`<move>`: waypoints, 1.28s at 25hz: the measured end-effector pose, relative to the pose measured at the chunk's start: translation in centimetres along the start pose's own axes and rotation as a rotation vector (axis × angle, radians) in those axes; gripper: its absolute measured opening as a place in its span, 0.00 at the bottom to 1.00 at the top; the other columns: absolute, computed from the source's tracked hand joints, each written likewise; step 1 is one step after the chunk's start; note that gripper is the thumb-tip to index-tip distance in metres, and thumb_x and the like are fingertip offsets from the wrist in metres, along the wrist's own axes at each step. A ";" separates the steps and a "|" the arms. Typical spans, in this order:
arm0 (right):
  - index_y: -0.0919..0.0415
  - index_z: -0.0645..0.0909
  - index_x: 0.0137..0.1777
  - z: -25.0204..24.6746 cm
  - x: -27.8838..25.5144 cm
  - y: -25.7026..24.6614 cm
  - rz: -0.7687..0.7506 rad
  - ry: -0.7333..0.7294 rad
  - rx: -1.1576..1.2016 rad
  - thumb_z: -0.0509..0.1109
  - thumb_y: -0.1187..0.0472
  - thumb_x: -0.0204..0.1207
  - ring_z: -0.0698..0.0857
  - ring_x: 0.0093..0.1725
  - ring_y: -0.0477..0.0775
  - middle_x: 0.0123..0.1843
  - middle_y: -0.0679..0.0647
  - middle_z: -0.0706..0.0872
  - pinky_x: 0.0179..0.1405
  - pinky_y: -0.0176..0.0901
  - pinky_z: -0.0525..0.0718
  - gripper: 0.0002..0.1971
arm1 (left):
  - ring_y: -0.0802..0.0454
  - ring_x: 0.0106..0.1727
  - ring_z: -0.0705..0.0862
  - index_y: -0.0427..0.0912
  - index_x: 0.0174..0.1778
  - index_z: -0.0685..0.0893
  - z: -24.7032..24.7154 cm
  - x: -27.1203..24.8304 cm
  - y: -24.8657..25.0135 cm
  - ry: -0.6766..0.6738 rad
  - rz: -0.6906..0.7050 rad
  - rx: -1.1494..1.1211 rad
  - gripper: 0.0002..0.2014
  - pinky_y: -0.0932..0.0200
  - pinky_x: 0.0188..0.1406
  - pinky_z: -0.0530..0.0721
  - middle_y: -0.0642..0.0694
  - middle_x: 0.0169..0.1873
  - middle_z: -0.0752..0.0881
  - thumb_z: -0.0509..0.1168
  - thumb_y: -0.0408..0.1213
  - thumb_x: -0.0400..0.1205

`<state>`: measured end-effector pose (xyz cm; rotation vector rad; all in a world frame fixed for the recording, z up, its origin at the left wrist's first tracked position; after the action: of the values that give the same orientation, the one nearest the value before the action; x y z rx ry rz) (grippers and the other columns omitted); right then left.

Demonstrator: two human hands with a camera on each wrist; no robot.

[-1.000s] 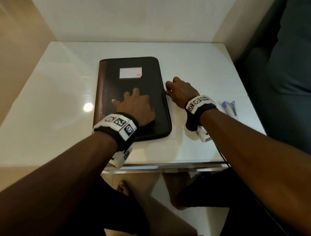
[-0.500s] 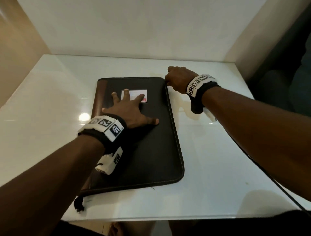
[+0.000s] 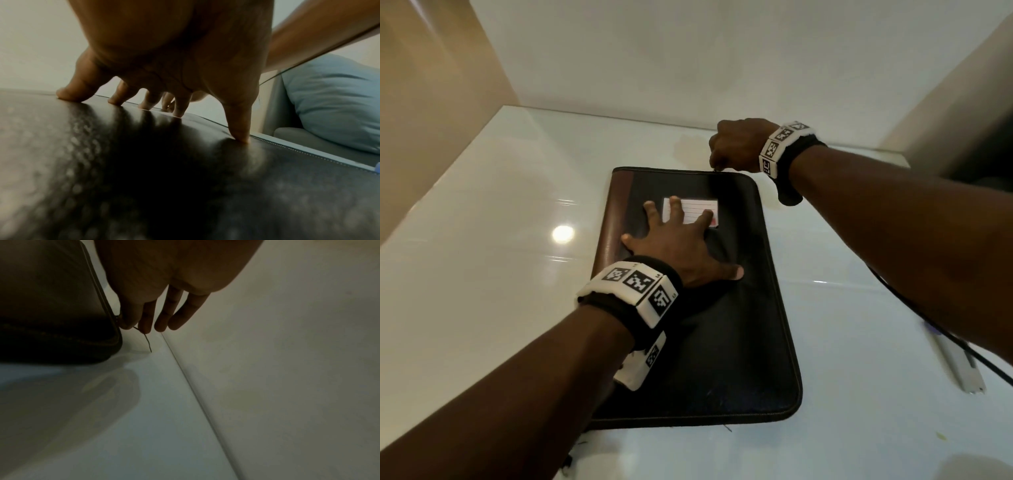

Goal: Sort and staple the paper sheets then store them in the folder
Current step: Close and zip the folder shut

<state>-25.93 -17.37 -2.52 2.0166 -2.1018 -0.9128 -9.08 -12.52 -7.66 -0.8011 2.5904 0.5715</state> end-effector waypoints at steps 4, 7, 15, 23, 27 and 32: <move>0.47 0.86 0.64 -2.7 3.6 -2.8 -0.121 0.034 -0.111 0.67 0.65 0.84 0.79 0.64 0.63 0.63 0.52 0.84 0.37 0.48 0.72 0.15 | 0.28 0.87 0.30 0.67 0.88 0.48 0.1 -0.1 0.3 0.026 0.018 -0.019 0.58 0.08 0.75 0.49 0.46 0.90 0.33 0.69 0.80 0.66; 0.47 0.85 0.67 -4.8 6.3 -5.2 -0.166 0.085 -0.116 0.65 0.62 0.87 0.78 0.65 0.62 0.65 0.51 0.84 0.38 0.48 0.72 0.14 | 0.29 0.88 0.30 0.66 0.89 0.49 0.3 0.2 0.4 0.054 0.019 -0.035 0.58 0.08 0.75 0.49 0.45 0.90 0.34 0.69 0.80 0.66; 0.49 0.81 0.73 -8.6 9.3 -8.4 -0.127 0.118 0.023 0.58 0.58 0.90 0.76 0.71 0.60 0.71 0.51 0.81 0.46 0.50 0.74 0.17 | 0.29 0.87 0.30 0.66 0.89 0.50 0.8 0.5 0.4 0.074 0.034 -0.051 0.59 0.08 0.74 0.46 0.45 0.90 0.34 0.71 0.79 0.65; 0.61 0.70 0.81 -1.3 -9.8 -5.2 0.656 0.245 0.897 0.62 0.45 0.84 0.68 0.79 0.71 0.80 0.67 0.68 0.75 0.64 0.72 0.30 | 0.39 0.91 0.36 0.66 0.89 0.54 0.3 -5.8 -3.9 0.080 0.095 -0.096 0.47 0.28 0.86 0.50 0.47 0.91 0.40 0.70 0.68 0.77; 0.66 0.65 0.82 5.0 -22.0 -10.9 1.031 0.111 1.194 0.61 0.40 0.85 0.65 0.81 0.74 0.81 0.71 0.66 0.78 0.65 0.67 0.35 | 0.28 0.82 0.66 0.51 0.84 0.64 1.3 -10.9 -10.5 0.265 -0.191 -0.334 0.44 0.33 0.78 0.74 0.34 0.80 0.69 0.75 0.61 0.75; 0.64 0.69 0.79 5.1 -24.2 -15.7 1.085 0.123 1.370 0.64 0.43 0.85 0.69 0.78 0.71 0.77 0.65 0.70 0.73 0.62 0.73 0.31 | 0.33 0.73 0.77 0.48 0.81 0.68 1.2 -12.5 -10.9 0.272 -0.208 -0.437 0.46 0.36 0.74 0.77 0.40 0.72 0.79 0.81 0.56 0.70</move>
<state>-11.36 7.79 -6.00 0.4959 -3.3395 0.9996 7.28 -14.59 -5.96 -1.3533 2.6034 1.0468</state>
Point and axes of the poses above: each hand's wrist, its own x-axis towards the middle knuckle, its own z-axis out of the palm, y = z × x, the point moved 10 cm from there along x, towards the middle knuckle
